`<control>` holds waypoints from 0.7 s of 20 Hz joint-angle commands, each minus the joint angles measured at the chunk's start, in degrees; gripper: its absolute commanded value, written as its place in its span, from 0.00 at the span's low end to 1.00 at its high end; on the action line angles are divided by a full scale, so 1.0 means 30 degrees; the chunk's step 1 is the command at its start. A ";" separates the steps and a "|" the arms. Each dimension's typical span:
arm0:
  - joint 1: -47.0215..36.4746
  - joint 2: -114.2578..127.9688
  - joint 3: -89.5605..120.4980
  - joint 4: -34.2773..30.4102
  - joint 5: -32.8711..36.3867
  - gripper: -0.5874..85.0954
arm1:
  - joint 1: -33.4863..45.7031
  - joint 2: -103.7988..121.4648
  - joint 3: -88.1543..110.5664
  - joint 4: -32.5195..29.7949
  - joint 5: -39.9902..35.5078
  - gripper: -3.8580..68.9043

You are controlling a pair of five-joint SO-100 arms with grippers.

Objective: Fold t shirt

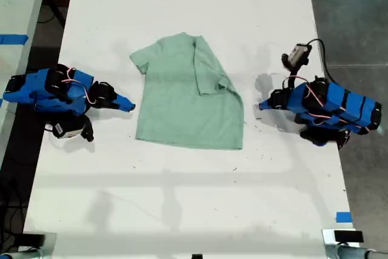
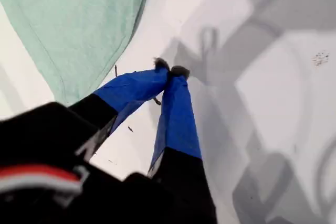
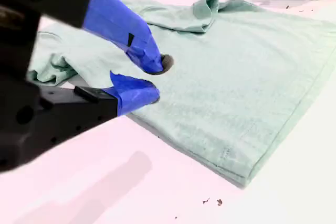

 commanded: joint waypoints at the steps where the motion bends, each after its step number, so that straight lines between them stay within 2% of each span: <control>1: 0.0205 0.0000 -0.0117 0.0029 -0.0234 0.07 | -0.0205 0.0176 0.0322 0.0000 0.0117 0.07; 14: 0.0205 0.0000 -0.0117 0.0029 -0.0234 0.07 | -0.0234 0.0176 0.0381 0.0029 0.0234 0.07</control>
